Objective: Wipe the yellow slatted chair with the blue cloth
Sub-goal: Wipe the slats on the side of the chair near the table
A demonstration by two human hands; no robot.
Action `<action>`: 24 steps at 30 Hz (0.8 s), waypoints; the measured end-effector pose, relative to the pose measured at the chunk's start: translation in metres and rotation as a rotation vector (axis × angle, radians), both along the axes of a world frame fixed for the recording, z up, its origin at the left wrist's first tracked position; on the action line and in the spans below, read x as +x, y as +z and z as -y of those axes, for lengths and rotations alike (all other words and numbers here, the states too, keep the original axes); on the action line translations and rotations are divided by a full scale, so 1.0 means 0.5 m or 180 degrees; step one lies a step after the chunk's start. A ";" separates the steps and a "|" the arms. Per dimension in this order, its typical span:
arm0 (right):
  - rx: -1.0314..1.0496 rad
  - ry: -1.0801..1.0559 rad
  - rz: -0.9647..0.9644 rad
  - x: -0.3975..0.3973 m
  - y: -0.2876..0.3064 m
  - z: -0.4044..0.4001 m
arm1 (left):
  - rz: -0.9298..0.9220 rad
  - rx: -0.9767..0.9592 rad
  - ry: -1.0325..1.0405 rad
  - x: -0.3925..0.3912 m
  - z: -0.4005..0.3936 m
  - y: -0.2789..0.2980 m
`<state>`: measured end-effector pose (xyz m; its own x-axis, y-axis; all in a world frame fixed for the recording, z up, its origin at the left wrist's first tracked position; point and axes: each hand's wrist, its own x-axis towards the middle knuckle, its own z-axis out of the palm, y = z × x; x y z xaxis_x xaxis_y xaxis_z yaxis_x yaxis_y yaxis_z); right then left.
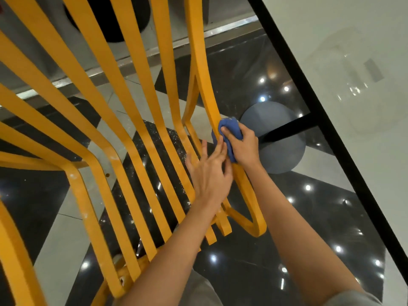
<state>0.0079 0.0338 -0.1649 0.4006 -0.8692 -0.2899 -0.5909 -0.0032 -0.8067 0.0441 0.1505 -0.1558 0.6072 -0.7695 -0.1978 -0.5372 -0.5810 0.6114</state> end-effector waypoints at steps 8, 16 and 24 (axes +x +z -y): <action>-0.0399 0.0316 0.0144 0.179 0.040 0.090 | 0.0304 0.0739 -0.0377 -0.074 -0.005 -0.005; -0.0519 0.0001 0.0003 0.158 0.019 0.067 | 0.0279 0.1112 -0.0602 -0.068 0.007 0.030; -0.0460 0.0798 0.0170 0.116 0.003 0.103 | 0.0416 0.1080 -0.0594 -0.076 0.014 0.004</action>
<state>0.0661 -0.0176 -0.1632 0.6194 -0.7719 -0.1431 -0.5140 -0.2610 -0.8172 0.0059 0.1435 -0.1539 0.5003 -0.7732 -0.3898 -0.7129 -0.6233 0.3214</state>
